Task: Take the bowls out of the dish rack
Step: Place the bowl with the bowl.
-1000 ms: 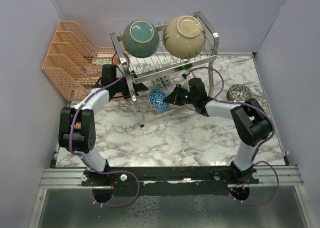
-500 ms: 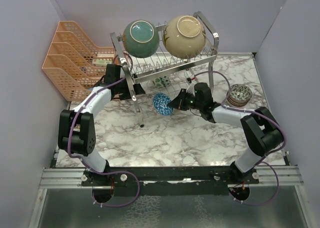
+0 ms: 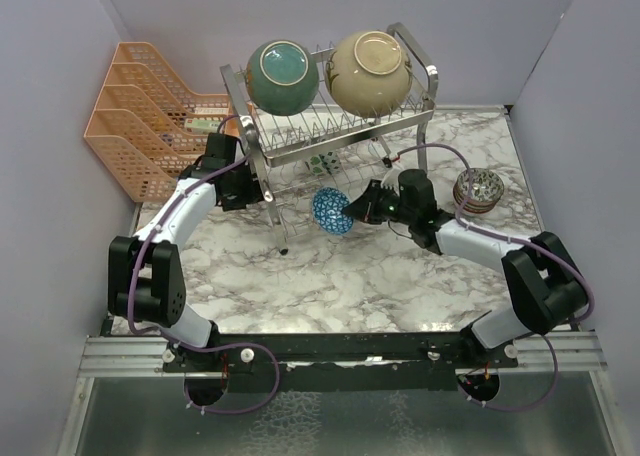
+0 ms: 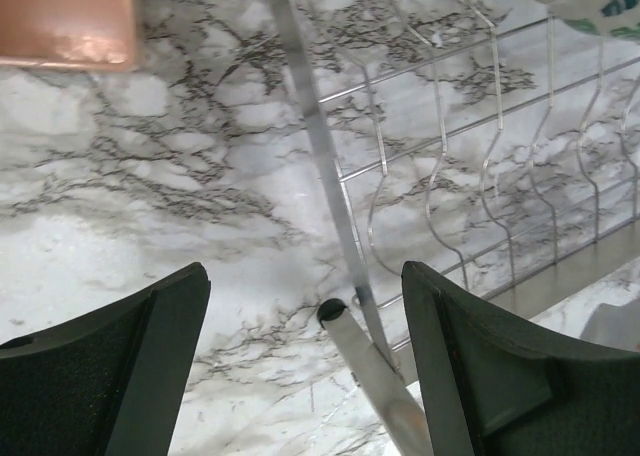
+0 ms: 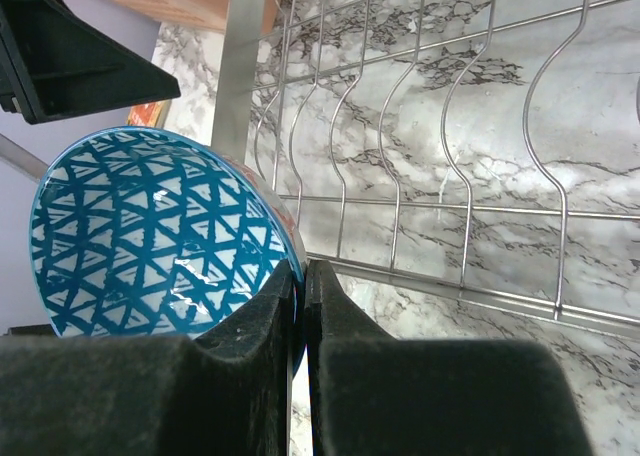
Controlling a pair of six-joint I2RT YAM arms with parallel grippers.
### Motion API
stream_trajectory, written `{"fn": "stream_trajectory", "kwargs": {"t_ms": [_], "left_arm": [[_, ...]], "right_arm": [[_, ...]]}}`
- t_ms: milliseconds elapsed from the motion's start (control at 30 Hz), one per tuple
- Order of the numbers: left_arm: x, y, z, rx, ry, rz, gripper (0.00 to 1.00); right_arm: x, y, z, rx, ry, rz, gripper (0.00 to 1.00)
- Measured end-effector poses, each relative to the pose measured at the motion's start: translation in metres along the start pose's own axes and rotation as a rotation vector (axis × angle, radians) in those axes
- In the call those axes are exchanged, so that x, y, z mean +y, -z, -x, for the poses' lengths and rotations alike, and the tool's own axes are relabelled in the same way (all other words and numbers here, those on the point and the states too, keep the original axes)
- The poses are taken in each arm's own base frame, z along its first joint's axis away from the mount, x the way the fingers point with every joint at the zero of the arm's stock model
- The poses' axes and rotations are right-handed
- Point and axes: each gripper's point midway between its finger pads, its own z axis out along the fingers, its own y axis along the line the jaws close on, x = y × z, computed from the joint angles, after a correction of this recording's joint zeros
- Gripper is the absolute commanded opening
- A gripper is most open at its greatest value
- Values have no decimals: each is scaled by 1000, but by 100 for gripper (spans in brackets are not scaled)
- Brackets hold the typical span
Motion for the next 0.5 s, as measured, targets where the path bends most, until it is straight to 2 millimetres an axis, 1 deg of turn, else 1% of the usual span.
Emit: {"fn": "stream_trajectory", "kwargs": {"t_ms": [333, 400, 500], "left_arm": [[33, 11, -10, 21, -31, 175, 83], [39, 12, -10, 20, -33, 197, 83], [44, 13, -14, 21, -35, 215, 82]], "right_arm": [[-3, 19, 0, -22, 47, -49, 2], [-7, 21, 2, -33, 64, -71, 2], [-11, 31, 3, -45, 87, -108, 2]]}}
